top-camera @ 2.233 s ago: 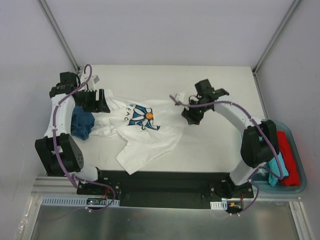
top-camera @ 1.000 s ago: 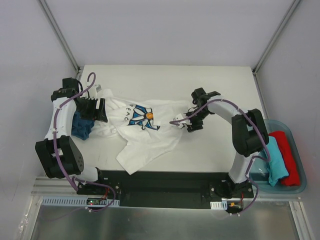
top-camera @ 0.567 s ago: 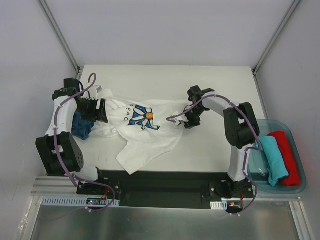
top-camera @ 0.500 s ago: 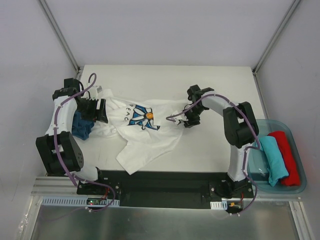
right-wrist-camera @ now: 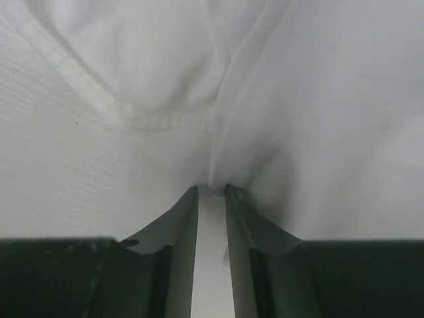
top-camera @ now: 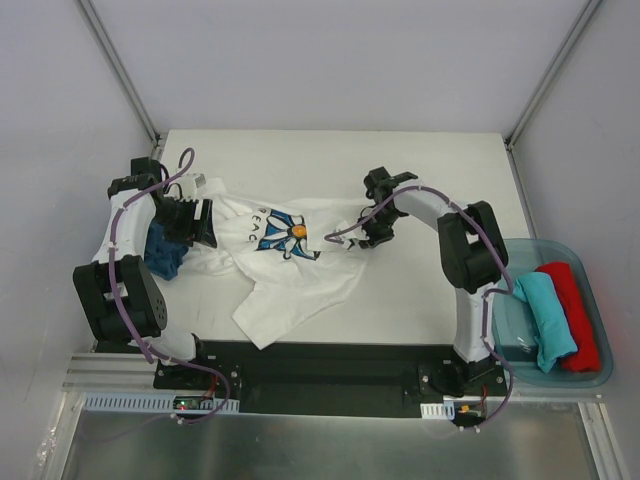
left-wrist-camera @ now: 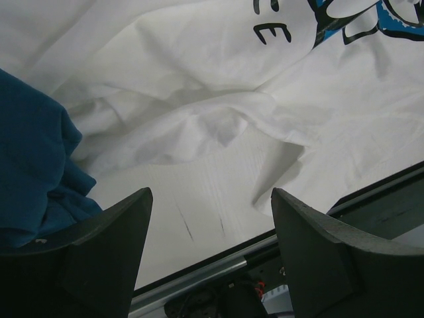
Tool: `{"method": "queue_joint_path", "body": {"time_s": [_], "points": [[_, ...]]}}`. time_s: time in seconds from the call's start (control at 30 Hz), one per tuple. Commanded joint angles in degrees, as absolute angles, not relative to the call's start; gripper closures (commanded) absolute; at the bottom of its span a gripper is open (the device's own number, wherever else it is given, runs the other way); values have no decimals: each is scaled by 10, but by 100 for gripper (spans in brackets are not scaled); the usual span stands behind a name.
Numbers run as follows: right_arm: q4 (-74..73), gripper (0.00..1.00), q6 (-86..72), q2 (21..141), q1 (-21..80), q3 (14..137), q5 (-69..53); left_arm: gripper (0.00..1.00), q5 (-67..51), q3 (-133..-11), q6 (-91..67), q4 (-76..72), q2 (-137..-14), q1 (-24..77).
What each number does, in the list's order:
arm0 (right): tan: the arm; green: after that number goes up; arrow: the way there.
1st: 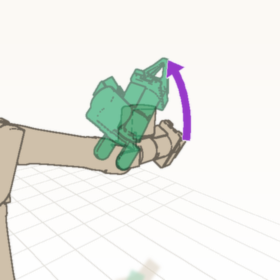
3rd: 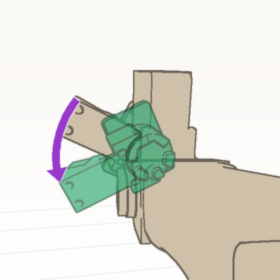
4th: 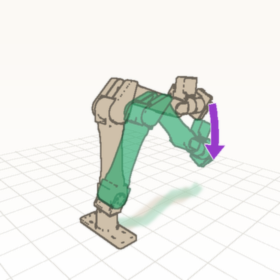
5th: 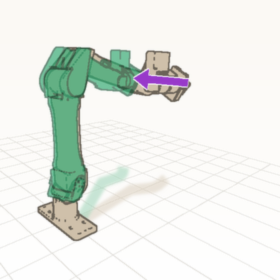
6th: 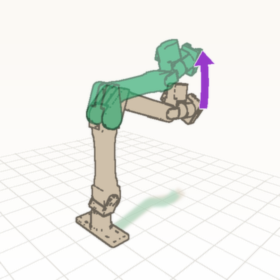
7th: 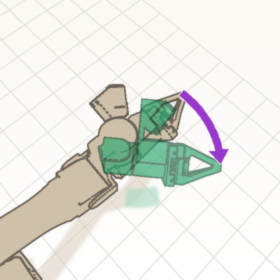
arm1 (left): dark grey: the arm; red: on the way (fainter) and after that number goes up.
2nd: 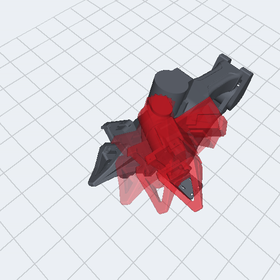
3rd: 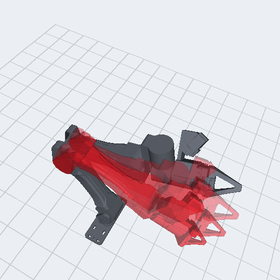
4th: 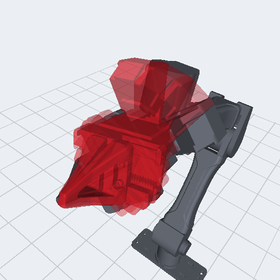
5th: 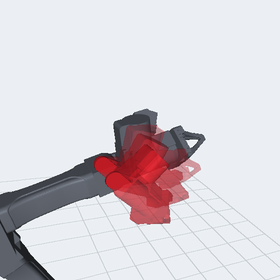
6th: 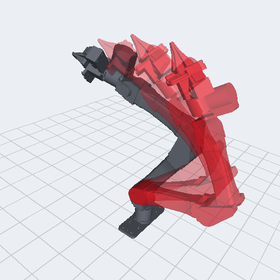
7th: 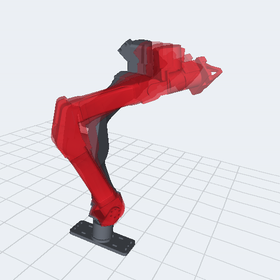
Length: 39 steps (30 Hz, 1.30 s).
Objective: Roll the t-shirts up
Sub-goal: Flatten out the T-shirt at the center of the board.
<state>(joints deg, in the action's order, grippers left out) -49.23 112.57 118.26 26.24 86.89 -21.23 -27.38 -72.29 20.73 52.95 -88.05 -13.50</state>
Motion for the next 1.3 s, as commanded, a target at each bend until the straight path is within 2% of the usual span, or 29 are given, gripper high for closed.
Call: {"method": "queue_joint_path", "body": {"time_s": [0.0,0.03,0.07,0.17,0.27,0.4,0.5,0.67,0.77,0.9,1.03,1.27], "points": [[-476,79,1085,1237,278,882,-178,28,-282,-734,220,541,-880,-135],[-473,93,1072,1241,279,890,-173,28,-283,-733,219,541,-880,-135],[-469,99,1037,1248,279,896,-165,28,-286,-732,220,541,-881,-135],[-462,99,958,1235,274,918,-160,27,-296,-736,217,536,-880,-135],[-464,99,873,1176,251,944,-204,28,-308,-744,214,527,-882,-136],[-423,99,628,1058,208,958,-263,28,-319,-765,211,516,-887,-135],[-378,99,447,1021,193,969,-215,28,-330,-792,206,514,-895,-135],[-475,99,293,1028,158,1049,-237,28,-343,-840,198,512,-918,-134],[-447,99,290,976,146,988,-209,29,-326,-861,197,511,-935,-130],[-443,99,283,952,113,977,-167,30,-307,-889,189,511,-970,-122],[-433,99,258,960,55,983,-163,31,-261,-930,183,508,-1009,-106],[-445,99,270,997,39,992,-174,29,-169,-1055,221,509,-1097,-52]]}}
